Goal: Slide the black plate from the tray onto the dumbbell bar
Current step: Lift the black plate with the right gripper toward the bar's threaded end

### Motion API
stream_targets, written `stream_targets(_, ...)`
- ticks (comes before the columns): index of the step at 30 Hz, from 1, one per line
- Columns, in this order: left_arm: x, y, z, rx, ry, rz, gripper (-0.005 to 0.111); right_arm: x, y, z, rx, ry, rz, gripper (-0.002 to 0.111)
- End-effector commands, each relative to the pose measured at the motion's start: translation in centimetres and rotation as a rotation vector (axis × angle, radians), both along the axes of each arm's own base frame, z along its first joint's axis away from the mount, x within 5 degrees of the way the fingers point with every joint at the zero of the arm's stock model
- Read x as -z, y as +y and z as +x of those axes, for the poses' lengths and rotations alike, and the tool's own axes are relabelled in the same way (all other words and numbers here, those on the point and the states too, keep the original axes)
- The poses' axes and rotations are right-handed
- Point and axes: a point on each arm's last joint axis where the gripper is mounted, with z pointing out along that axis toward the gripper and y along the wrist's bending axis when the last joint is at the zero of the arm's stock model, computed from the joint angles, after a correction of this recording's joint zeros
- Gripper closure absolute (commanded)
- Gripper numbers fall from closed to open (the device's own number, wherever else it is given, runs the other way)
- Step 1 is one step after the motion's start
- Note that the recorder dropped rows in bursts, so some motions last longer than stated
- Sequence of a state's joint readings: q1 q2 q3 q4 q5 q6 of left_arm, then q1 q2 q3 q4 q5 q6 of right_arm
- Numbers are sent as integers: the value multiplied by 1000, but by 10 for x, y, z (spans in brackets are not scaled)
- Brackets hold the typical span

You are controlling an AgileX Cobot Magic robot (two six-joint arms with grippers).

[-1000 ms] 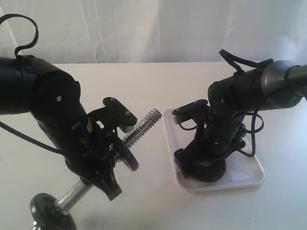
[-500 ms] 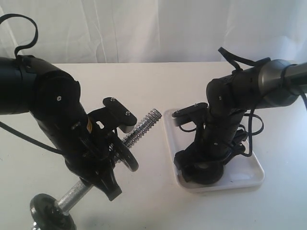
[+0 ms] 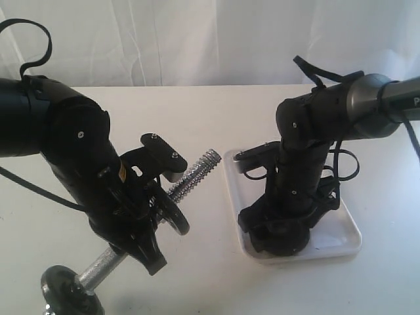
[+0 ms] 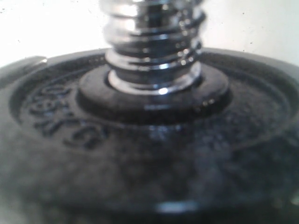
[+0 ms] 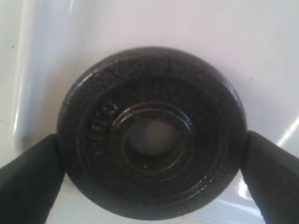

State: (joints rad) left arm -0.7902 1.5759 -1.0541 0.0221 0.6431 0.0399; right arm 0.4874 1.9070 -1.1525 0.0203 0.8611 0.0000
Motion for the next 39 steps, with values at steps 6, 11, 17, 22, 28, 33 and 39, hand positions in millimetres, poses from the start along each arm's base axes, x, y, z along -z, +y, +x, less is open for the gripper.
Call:
stream_targets(6,-21,1,-3,-2,-34,-53,107,-71,-8,-11,-16,-186,72,108)
stream_targets(11,-21,1,-3,67,-49,-36,107,-91,-13,-17,-26,-234,75,108)
stream_targets(17,-20,2,-4,136,-65,-21,107,-112,-14,-27,-79,-251,182,108)
stream_targets(22,-10,4,-6,190,-78,-8,107,-137,-32,-28,-47,-255,433,108)
stream_targets(28,-9,4,-6,209,-90,-10,107,-144,-54,-23,-12,-211,720,108)
stream_targets(33,-9,4,-6,209,-90,-10,107,-141,-45,-25,-90,-67,974,108)
stream_targets(39,-9,4,-6,209,-95,-13,107,-126,-43,-17,-58,-21,984,108)
